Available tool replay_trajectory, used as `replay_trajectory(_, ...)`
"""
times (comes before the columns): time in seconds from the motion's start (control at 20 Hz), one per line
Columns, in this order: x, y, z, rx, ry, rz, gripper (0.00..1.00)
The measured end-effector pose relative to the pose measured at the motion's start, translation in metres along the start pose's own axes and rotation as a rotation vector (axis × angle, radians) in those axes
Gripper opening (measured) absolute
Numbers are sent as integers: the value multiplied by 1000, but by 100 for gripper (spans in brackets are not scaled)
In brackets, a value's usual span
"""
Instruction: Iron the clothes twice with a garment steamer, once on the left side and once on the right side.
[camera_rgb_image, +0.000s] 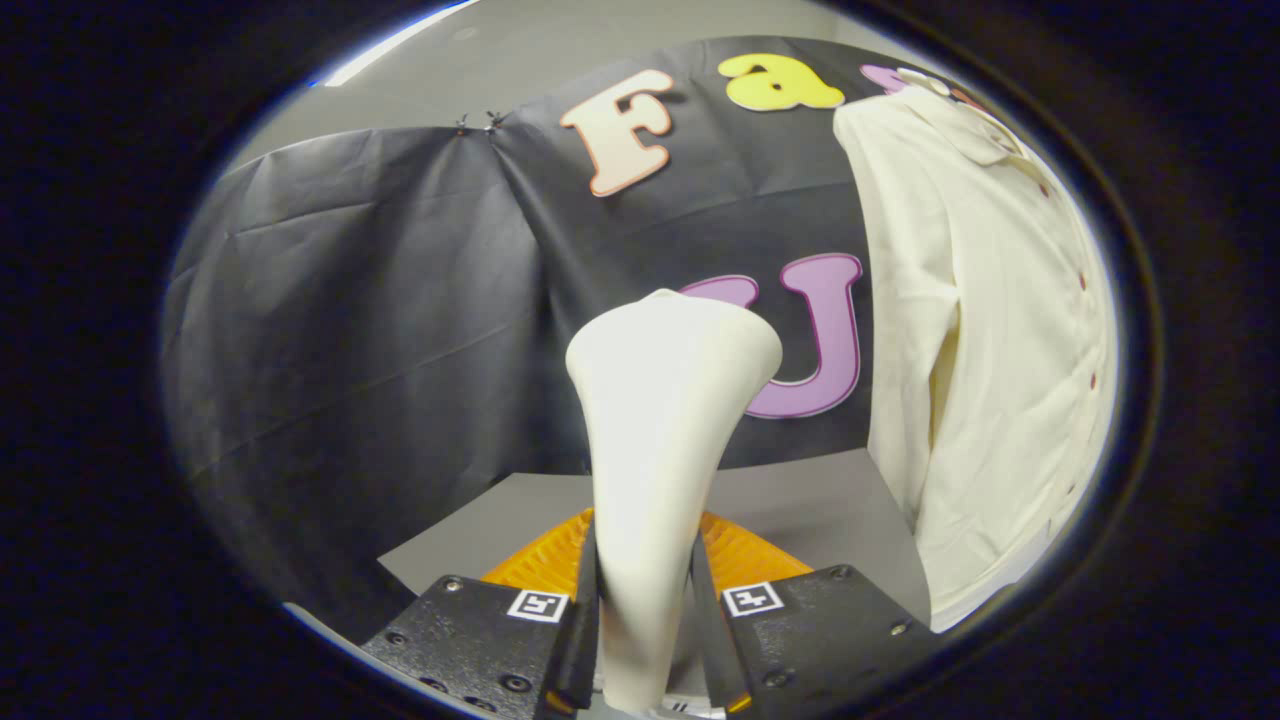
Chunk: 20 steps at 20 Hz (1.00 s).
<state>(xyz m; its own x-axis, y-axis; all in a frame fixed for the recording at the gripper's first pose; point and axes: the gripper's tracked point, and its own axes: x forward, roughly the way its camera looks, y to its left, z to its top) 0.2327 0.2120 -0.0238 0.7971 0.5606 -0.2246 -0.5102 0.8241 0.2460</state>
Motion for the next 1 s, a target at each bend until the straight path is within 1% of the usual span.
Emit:
replay_trajectory(0.1,-12,10,5,-54,-30,15,42)
replay_trajectory(0.15,-19,13,5,-48,-39,18,42)
replay_trajectory(0.2,-23,13,10,-17,-61,32,42)
replay_trajectory(0.3,-34,1,16,-3,-95,17,42)
replay_trajectory(0.35,-40,-1,13,17,-89,15,42)
replay_trajectory(0.45,-54,-7,14,72,-123,15,42)
replay_trajectory(0.55,-70,-16,30,93,-181,18,42)
replay_trajectory(0.7,-86,-43,47,92,-209,-28,42)
replay_trajectory(1.0,-112,-95,77,22,-245,-148,41)
